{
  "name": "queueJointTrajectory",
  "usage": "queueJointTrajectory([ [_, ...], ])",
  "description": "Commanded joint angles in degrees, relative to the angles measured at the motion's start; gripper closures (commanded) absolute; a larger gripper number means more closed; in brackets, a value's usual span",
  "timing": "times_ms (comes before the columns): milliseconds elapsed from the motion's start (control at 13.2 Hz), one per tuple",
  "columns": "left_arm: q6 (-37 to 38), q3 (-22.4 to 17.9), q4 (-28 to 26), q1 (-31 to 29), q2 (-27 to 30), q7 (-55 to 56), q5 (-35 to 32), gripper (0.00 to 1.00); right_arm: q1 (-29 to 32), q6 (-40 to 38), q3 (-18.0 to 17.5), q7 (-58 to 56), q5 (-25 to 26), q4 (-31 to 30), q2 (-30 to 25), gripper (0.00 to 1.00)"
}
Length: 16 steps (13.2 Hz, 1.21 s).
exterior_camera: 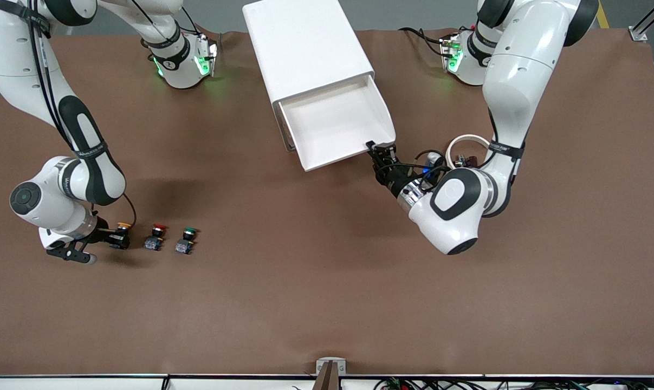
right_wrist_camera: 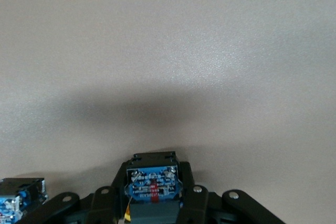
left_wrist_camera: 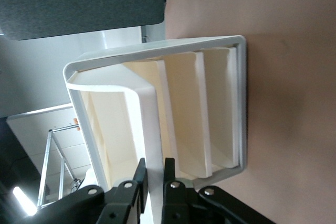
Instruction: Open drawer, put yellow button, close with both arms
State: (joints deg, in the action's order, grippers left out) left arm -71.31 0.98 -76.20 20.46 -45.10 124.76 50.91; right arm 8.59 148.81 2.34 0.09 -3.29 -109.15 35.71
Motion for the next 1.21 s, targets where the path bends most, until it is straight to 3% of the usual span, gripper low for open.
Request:
queueJointTrajectory([
  [0, -0.9, -2.6, 1.1, 0.3, 1.2, -5.4, -1.4, 1.0, 0.0, -3.7, -0.4, -0.4, -0.5, 1.6, 0.1, 0.98],
  [227, -1.4, -4.1, 2.3, 0.4, 1.2, -7.2, -1.8, 1.0, 0.0, -12.4, -0.4, 0.2, -0.7, 5.5, -0.1, 0.98],
  [530, -1.4, -4.1, 2.5, 0.3, 1.2, -7.2, -2.0, 1.0, -0.2, -15.9, -0.5, 2.6, -0.7, 6.0, -2.2, 0.98],
  [681, -1.3, -3.5, 2.5, 0.4, 1.3, -7.2, -1.8, 0.9, -0.8, -17.5, -0.8, 4.5, -0.8, 6.0, -3.0, 0.98],
  [984, -1.3, -1.5, 2.4, 0.3, 1.4, -7.2, -1.2, 0.1, -1.3, -21.4, -1.6, 11.1, -1.7, 5.7, -6.3, 0.98],
  [1059, -1.3, -0.4, 2.4, -0.1, 1.4, -7.2, -1.2, 0.0, -1.7, -22.9, -1.9, 12.4, -2.7, 5.7, -7.6, 1.0],
  [1135, -1.3, -0.1, 2.5, -0.2, 1.4, -7.2, -1.0, 0.0, -2.5, -24.2, -1.9, 13.9, -3.6, 5.7, -8.7, 1.0],
])
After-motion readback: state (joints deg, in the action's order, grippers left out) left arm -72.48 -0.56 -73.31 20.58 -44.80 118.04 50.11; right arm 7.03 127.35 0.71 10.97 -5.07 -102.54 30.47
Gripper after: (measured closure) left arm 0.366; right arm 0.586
